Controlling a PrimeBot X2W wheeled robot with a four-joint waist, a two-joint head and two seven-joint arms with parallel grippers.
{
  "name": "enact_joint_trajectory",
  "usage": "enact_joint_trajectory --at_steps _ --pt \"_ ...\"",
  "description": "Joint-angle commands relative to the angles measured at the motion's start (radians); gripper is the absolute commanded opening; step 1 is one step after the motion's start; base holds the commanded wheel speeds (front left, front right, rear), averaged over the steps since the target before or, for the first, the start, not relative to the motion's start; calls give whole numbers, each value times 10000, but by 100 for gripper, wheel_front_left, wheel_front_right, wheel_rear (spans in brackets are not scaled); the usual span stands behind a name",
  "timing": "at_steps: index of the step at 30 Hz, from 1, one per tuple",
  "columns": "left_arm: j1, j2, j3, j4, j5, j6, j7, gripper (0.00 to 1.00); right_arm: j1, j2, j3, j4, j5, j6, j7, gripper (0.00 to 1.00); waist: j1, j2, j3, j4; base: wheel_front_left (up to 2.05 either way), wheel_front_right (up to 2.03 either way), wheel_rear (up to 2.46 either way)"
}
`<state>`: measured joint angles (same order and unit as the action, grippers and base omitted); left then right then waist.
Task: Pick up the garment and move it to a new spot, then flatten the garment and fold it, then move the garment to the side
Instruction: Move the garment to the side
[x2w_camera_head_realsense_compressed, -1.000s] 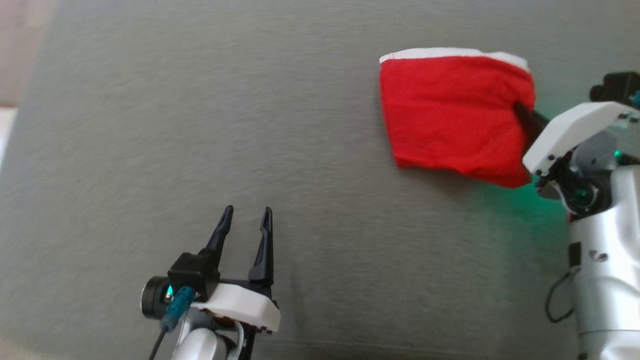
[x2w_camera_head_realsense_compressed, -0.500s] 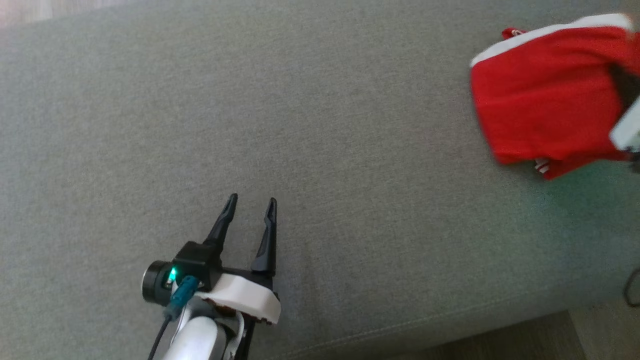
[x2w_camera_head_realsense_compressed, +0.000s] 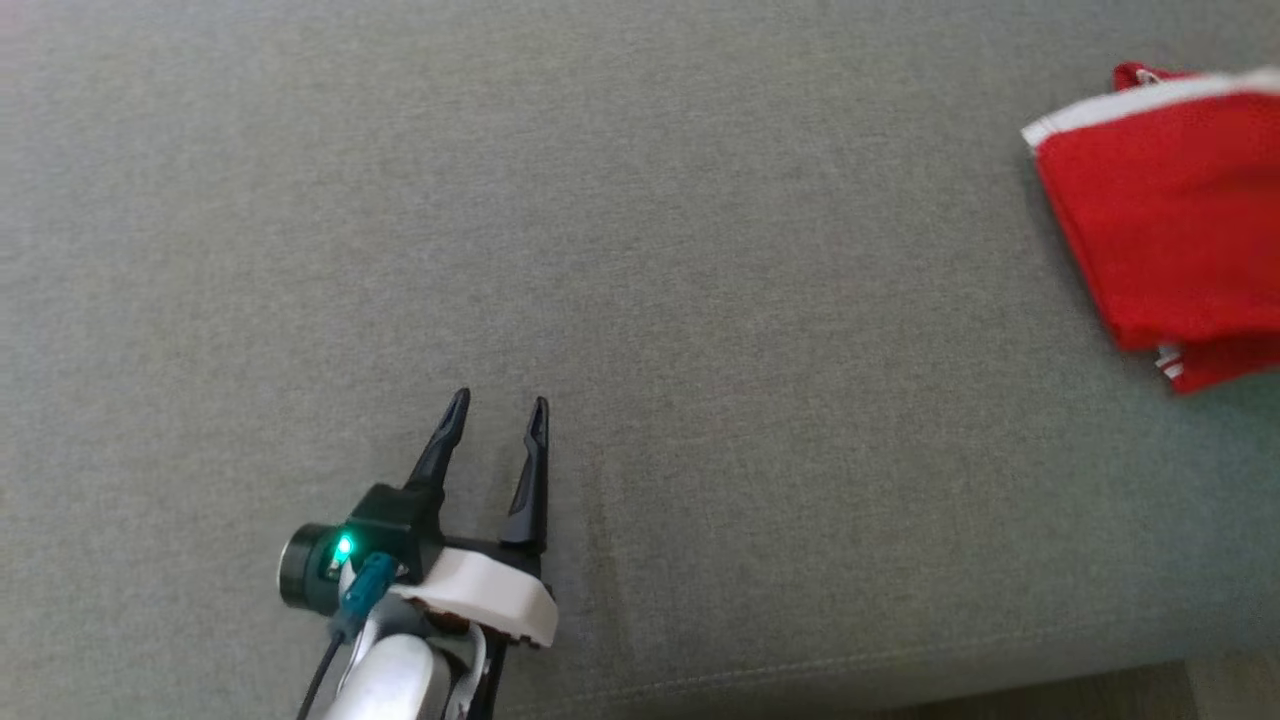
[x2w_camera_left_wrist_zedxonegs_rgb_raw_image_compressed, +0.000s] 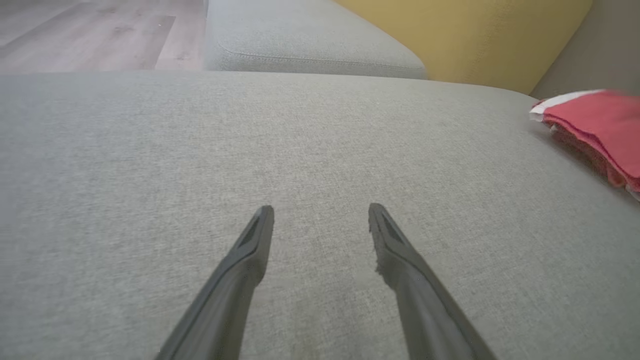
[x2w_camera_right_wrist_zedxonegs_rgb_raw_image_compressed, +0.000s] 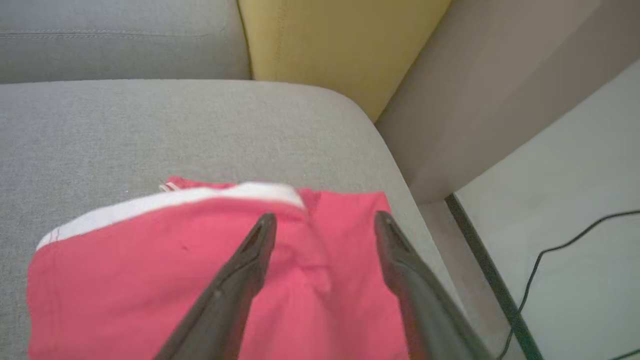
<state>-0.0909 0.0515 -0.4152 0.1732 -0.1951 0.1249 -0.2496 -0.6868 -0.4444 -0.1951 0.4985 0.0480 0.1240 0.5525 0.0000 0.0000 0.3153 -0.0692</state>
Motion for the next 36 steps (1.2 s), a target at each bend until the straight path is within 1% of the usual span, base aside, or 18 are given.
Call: enact_joint_trajectory --at_steps 1,3,5,8,12,16,19,22,26,27,31,34,35,36 --pt "-111 -12 303 -340 -52 64 -122 100 -181 -346 150 -454 -177 67 -248 100 0 0 -126 36 0 0 0" --pt "25 -12 377 -382 -139 113 -122 100 -110 -322 243 -687 -366 67 -592 100 0 0 -303 20 0 0 0" --pt "151 -12 449 -453 -267 149 -122 100 17 -153 311 -1055 -352 67 -980 100 0 0 -543 -4 0 0 0" --pt "348 -13 512 -541 -452 204 -122 100 469 227 538 -1790 -102 67 -1539 100 0 0 -989 -19 0 0 0" --pt "661 -13 644 -528 -657 318 -122 100 1510 703 964 -2984 378 67 -2170 100 0 0 -1636 50 0 0 0" --pt "1000 -13 925 -559 -702 523 -122 100 2904 1468 1365 -4239 752 67 -2660 100 0 0 -2185 230 0 0 0" --pt "1228 -13 1128 -667 -619 499 -122 100 3987 2024 1521 -5023 697 67 -3108 100 0 0 -2446 414 0 0 0" --pt "1440 -12 1295 -645 -473 443 -122 100 5044 2735 1568 -5479 616 67 -3685 100 0 0 -2724 642 0 0 0" --pt "1691 -12 1524 -495 -234 414 -122 100 6455 3400 1509 -5450 240 67 -4673 100 0 0 -3108 967 0 0 0" --pt "1691 -12 1524 -495 -234 414 -122 100 6455 3400 1509 -5450 240 67 -4673 100 0 0 -3108 967 0 0 0" --pt "1868 -12 1754 -384 -55 374 -122 100 7507 3748 1643 -4965 -530 67 -5955 100 0 0 -3284 1132 0 0 0" --pt "1986 -12 1848 -343 27 327 -122 100 7969 3902 1645 -4458 -534 67 -6829 100 0 0 -3400 1177 0 0 0" --pt "2067 -12 1876 -337 69 308 -122 100 8147 3928 1694 -4134 -535 67 -7336 100 0 0 -3457 1187 0 0 0" --pt "2107 -12 1892 -336 83 305 -122 100 8193 3932 1702 -3977 -379 67 -7529 100 0 0 -3487 1183 0 0 0"
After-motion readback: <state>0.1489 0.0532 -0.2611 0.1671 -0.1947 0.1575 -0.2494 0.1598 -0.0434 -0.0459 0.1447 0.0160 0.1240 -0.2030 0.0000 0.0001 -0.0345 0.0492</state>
